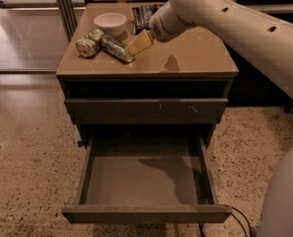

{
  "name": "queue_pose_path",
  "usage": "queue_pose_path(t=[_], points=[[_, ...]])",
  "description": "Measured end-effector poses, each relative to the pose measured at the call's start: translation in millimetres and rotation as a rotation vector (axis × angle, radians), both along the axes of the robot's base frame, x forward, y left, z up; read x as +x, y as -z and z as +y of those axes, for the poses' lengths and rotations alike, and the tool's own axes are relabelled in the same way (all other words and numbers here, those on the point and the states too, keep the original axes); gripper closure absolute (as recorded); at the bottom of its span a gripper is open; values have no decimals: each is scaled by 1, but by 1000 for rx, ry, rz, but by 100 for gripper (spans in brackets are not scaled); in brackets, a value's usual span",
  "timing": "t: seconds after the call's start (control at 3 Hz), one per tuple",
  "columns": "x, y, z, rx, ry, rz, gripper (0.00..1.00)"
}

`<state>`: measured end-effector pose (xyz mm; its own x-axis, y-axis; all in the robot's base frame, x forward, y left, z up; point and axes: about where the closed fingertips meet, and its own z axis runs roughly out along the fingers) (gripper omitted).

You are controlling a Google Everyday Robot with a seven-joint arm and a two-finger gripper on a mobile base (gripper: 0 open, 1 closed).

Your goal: Place redbull can into middle drawer

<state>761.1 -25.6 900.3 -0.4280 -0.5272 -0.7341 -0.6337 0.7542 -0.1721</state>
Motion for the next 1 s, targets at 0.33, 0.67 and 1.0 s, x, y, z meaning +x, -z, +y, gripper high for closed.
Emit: queue_pose_path(t=[0.33, 0.67, 1.0], points=[[0, 5, 2, 20, -16, 22, 0], [9, 17, 22, 37, -63, 59, 0], [16, 32, 46, 60, -111, 100, 0]])
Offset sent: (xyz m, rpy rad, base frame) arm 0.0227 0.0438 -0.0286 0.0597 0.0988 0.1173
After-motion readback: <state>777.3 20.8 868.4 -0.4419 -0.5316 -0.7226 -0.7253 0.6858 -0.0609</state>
